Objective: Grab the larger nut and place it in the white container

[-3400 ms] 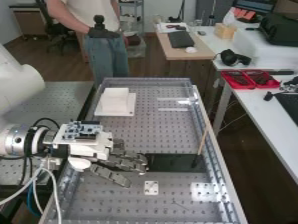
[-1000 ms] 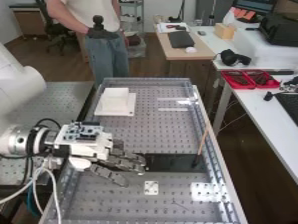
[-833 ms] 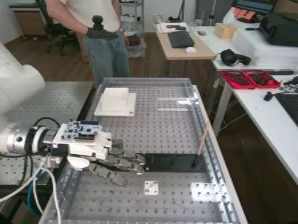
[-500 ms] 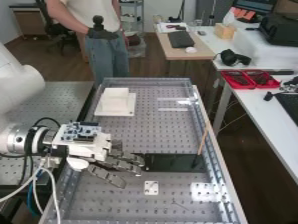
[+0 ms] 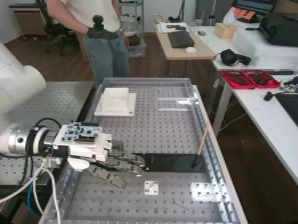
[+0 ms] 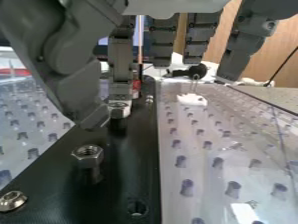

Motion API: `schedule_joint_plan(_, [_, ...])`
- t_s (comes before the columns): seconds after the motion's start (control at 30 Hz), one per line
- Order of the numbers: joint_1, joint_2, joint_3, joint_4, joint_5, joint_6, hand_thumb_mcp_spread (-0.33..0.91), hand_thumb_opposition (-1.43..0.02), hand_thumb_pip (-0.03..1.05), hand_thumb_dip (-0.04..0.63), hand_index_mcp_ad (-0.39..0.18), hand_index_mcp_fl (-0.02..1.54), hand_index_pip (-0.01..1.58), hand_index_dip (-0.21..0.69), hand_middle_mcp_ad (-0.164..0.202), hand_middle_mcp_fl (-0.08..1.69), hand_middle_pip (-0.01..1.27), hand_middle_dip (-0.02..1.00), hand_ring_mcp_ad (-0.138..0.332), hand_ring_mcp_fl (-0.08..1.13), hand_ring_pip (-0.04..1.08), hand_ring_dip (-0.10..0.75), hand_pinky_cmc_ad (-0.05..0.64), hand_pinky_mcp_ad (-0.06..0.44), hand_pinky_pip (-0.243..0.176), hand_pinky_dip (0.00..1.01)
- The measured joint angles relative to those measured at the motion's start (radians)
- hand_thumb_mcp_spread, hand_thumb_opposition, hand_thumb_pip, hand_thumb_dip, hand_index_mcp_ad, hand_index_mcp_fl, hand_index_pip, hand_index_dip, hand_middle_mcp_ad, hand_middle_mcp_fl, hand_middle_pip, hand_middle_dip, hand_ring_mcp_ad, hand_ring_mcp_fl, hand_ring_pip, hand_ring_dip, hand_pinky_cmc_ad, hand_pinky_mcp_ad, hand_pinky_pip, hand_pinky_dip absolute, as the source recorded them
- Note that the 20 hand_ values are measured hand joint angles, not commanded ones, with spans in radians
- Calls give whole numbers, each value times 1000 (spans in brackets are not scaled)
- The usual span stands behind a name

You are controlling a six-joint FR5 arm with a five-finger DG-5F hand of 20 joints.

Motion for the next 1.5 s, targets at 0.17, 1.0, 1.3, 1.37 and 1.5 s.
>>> schedule_joint_plan(0.17, [-3,9,-7,4,1,-7,257,-836,880,220,-152,12,1311,-21,75,5,127,253,124,9,87,134,333,278,-61,490])
schedule_joint_plan(1.0, [-8,86,-10,-29,-7,-10,260,-836,880,220,-150,12,1459,-35,75,5,127,253,120,9,87,134,333,278,-61,496])
schedule_joint_plan(1.3, [-42,62,15,-56,-128,-47,260,-836,876,220,-152,10,1478,-35,75,5,127,251,120,5,87,134,333,278,-61,504])
schedule_joint_plan(1.37, [-61,56,22,-61,-164,-53,260,-836,876,220,-150,10,1478,-35,75,5,127,253,122,5,87,134,333,274,-61,504])
schedule_joint_plan(1.5, [-95,38,39,-66,-231,-66,260,-836,876,220,-154,10,1478,-35,75,5,127,251,122,9,87,134,335,278,-61,506])
